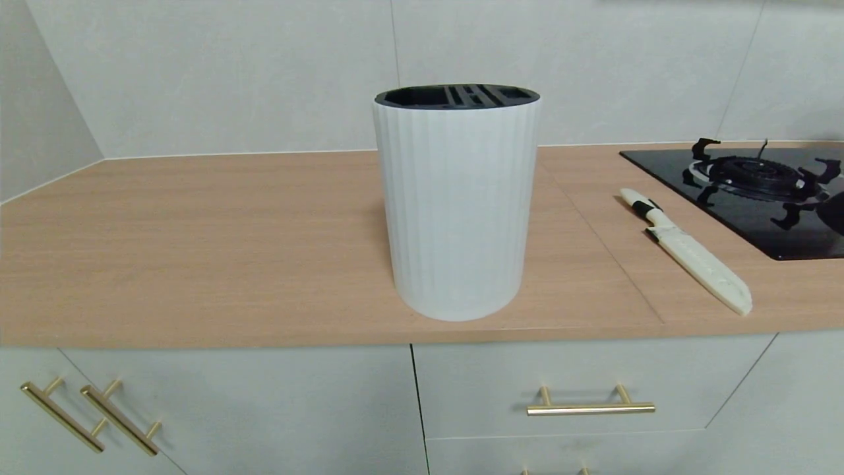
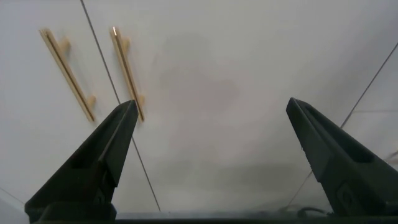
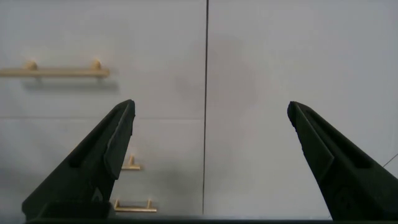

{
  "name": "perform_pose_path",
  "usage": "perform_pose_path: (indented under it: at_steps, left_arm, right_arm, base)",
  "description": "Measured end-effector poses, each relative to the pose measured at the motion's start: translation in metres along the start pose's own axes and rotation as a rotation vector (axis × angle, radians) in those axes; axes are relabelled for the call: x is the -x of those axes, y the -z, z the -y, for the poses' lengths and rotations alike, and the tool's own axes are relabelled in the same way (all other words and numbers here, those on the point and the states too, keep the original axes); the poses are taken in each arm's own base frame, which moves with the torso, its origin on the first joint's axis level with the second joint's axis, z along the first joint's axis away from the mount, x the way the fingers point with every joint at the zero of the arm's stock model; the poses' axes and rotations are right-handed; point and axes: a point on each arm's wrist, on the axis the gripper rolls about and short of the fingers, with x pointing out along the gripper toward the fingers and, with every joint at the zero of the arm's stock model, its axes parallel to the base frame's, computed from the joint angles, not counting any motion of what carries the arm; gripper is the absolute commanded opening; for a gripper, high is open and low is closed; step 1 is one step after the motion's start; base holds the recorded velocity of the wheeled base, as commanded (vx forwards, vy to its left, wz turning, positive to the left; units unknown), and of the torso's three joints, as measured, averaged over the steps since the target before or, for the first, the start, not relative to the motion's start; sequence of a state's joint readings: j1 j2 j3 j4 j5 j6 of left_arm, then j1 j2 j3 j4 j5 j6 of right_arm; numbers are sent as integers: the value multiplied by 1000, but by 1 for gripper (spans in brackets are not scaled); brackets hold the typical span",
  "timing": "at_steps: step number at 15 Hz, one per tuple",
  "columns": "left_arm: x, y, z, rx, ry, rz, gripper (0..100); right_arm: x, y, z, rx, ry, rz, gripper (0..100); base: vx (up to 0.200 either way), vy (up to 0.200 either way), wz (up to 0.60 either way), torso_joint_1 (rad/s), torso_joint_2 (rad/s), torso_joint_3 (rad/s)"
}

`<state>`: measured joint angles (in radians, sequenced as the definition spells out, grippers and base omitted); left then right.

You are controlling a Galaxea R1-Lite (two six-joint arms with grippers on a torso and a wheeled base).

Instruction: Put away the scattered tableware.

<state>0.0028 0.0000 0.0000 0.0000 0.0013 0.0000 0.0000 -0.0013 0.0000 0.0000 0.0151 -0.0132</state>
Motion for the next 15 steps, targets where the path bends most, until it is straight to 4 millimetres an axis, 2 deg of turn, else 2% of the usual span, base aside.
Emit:
perform_pose_path:
  at_steps: [15]
  left_arm:
    - [0,0,0,0,0,0,100]
  right_arm:
    - [0,0,0,0,0,0,100]
  base:
    - [0,0,0,203,-488,-288]
